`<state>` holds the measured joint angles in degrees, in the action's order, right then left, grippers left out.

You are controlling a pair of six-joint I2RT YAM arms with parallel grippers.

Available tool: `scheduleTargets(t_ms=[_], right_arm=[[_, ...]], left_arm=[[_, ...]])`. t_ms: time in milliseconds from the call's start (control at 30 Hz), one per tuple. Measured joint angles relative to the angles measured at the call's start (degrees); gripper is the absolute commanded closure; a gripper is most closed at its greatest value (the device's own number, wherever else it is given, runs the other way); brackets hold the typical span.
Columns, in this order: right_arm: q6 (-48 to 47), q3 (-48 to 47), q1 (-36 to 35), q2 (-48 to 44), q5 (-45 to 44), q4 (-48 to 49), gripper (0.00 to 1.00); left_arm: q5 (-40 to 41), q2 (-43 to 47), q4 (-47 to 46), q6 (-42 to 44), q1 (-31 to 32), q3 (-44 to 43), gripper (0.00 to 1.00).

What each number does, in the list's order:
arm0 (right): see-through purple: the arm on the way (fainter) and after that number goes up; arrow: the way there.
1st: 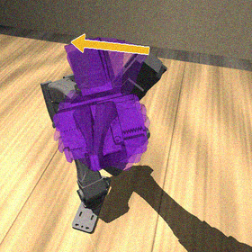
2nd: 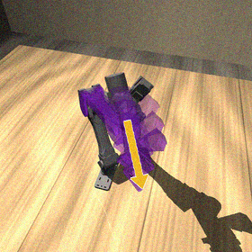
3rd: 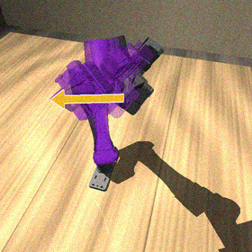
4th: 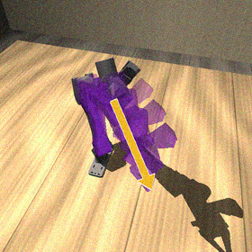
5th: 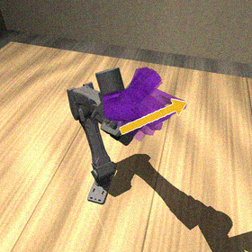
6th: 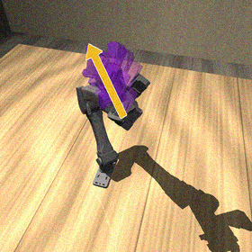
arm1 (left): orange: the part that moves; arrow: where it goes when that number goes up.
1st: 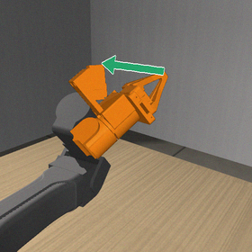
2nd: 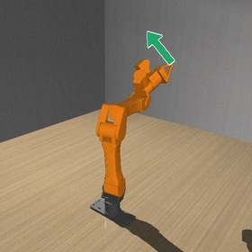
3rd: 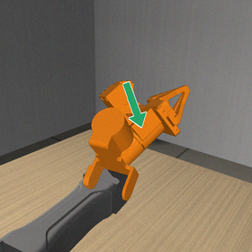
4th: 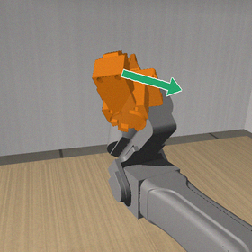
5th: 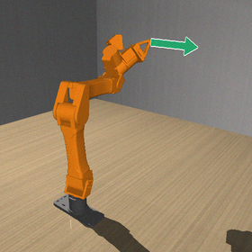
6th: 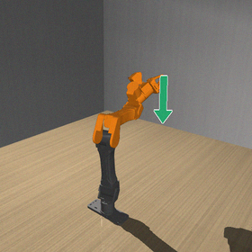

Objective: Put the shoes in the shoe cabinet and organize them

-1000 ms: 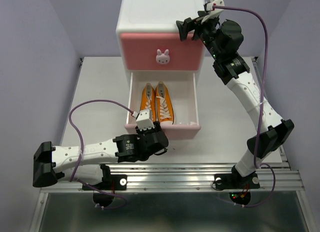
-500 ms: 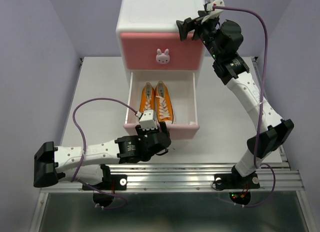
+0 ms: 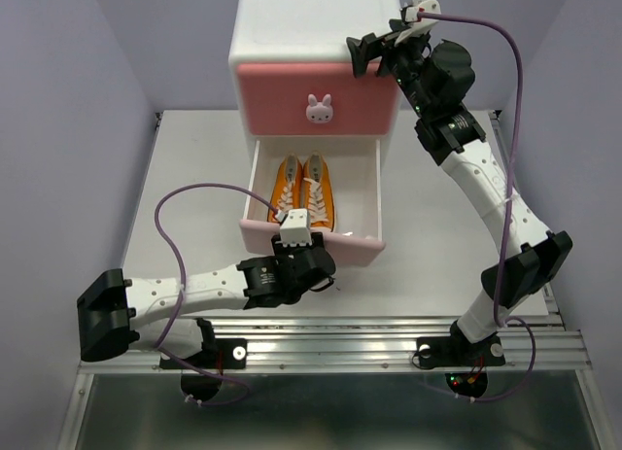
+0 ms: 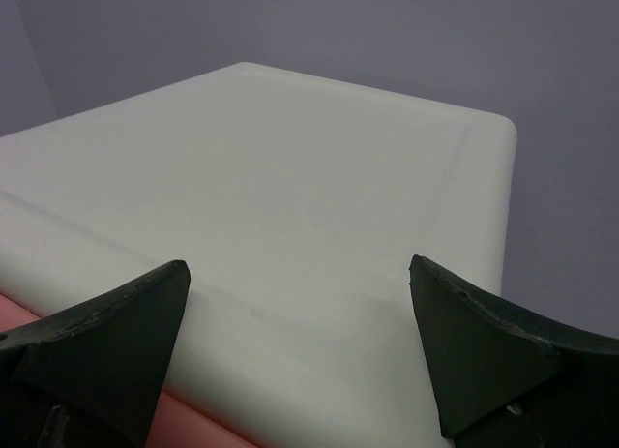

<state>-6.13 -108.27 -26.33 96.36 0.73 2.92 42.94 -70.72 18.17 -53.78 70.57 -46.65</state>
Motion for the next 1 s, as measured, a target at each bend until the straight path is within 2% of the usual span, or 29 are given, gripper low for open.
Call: scheduleTargets(t_ms=[33, 67, 167, 300, 433, 667, 767, 900, 1000], right_arm=[[0.0, 0.2, 0.0, 0.0, 0.0, 0.2, 0.00], [0.0, 0.5, 0.0, 0.0, -0.1, 0.4, 0.00], [-0.1, 0.9, 0.0, -0.4, -0.2, 0.9, 0.00], [0.0, 0.9, 0.0, -0.4, -0.3, 0.9, 0.00], [0.3, 0.7, 0.0, -0.4, -0.3, 0.8, 0.00], [0.9, 0.4, -0.1, -0.4, -0.5, 0.5, 0.00], [0.9, 0.3, -0.1, -0.4, -0.9, 0.3, 0.00], [0.9, 0.3, -0.2, -0.4, -1.3, 0.3, 0.00], [0.9, 0.2, -0.2, -0.3, -1.3, 0.3, 0.00]], left_arm=[[0.0, 0.0, 0.2, -0.1, 0.0, 0.0, 0.55], [0.0, 0.0, 0.2, -0.2, 0.0, -0.1, 0.66], [0.0, 0.3, 0.7, -0.4, 0.0, -0.4, 0.87], [-0.2, 0.3, 2.7, -1.2, 0.0, -1.6, 1.00], [-0.5, -1.0, 7.8, -5.9, -0.1, -5.0, 1.00], [1.2, -4.4, 14.3, -24.2, -2.1, -13.5, 1.00], [2.7, -4.2, 15.8, -30.2, -2.2, -14.5, 1.00], [4.7, -4.0, 13.6, -33.7, -3.9, -13.6, 1.00], [5.1, -4.1, 6.7, -31.3, -7.8, -11.4, 1.00]])
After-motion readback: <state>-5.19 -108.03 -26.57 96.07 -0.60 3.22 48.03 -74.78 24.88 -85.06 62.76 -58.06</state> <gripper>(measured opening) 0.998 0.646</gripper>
